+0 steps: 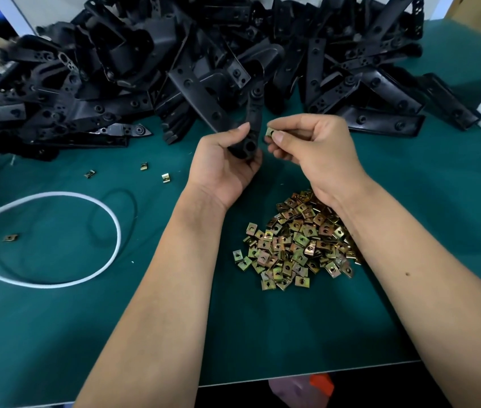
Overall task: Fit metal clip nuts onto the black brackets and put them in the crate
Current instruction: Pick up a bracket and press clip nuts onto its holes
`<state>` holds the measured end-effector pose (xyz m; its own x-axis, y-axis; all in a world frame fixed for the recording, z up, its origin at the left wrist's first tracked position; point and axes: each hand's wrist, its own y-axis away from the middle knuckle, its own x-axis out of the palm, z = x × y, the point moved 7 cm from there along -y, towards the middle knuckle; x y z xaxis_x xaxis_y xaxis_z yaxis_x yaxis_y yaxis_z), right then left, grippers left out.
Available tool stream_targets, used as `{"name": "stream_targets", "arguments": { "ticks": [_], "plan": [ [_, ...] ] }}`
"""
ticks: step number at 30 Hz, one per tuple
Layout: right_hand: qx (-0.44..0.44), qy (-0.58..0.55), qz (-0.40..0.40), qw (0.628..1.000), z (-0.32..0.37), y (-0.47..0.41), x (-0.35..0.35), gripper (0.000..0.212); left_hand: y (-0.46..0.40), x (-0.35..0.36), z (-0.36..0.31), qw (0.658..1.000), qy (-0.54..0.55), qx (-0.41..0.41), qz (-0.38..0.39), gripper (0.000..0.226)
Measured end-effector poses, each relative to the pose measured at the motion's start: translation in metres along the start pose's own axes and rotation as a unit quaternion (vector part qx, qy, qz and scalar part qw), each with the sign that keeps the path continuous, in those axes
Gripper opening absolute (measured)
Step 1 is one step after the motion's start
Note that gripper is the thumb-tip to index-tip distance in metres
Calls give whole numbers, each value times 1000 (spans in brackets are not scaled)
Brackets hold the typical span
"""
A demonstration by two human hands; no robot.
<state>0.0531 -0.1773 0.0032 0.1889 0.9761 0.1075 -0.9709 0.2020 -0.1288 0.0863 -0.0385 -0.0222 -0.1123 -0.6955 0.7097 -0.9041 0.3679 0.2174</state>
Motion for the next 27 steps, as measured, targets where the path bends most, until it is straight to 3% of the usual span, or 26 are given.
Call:
{"name": "stream_targets", "arguments": {
  "ticks": [10,19,27],
  "plan": [
    [39,-3,4,999,-3,1,2,22,0,7,3,998,-53,-6,34,10],
    [49,-45,17,998,0,1,3,26,3,7,2,999,-29,-12,12,23],
    [-1,-26,17,1000,7,5,9,32,3,8,4,1000,-22,-6,2,25]
  ]
}}
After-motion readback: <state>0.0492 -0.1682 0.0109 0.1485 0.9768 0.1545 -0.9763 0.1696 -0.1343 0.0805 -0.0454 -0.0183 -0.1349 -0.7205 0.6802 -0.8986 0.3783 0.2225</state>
